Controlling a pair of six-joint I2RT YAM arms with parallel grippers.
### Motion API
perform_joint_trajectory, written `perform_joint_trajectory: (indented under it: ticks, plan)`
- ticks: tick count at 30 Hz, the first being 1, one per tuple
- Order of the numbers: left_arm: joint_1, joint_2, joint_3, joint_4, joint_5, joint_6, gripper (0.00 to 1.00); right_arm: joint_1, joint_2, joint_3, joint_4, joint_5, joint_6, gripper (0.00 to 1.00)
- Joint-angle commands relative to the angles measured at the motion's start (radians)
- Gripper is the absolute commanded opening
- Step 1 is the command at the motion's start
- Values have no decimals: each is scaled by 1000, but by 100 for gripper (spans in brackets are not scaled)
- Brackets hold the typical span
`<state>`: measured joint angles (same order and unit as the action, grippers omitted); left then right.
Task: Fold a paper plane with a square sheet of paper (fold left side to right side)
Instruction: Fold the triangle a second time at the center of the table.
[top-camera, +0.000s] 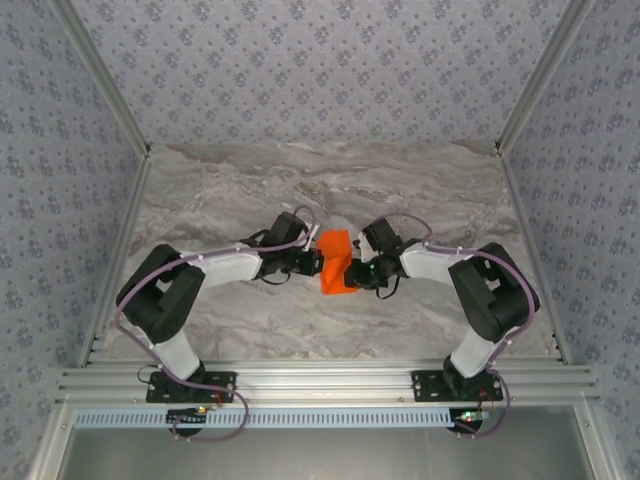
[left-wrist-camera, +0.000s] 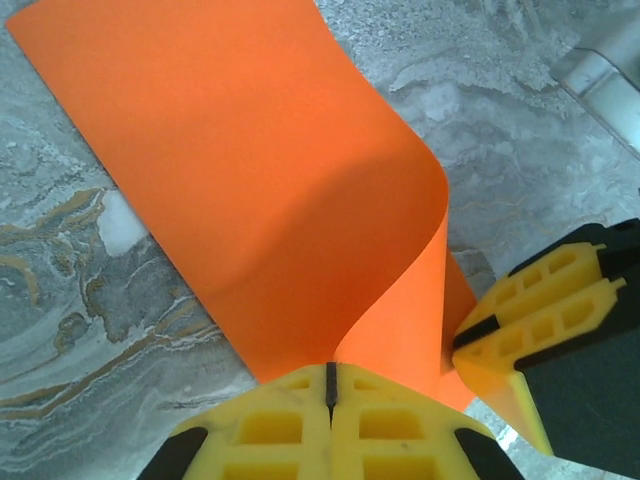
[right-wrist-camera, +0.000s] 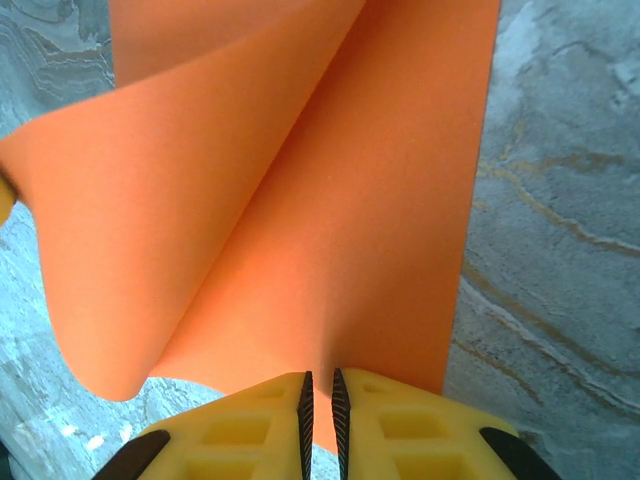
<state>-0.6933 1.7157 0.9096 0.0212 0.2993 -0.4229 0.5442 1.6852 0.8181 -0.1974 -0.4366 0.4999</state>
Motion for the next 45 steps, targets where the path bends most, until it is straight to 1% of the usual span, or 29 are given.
perform_joint_trajectory:
  ticks: [1, 14, 27, 45]
  plan:
    - [12, 25, 39, -32, -6, 30, 0, 8, 27, 9, -76, 51, -27, 16]
    - [27, 87, 90, -67, -8, 50, 0, 13, 30, 10, -85, 50, -35, 16]
    - [29, 117, 115, -125, -26, 62, 0, 15, 34, 9, -89, 51, -40, 16]
    - [30, 151, 144, -141, -41, 72, 0, 18, 44, 10, -94, 43, -43, 17]
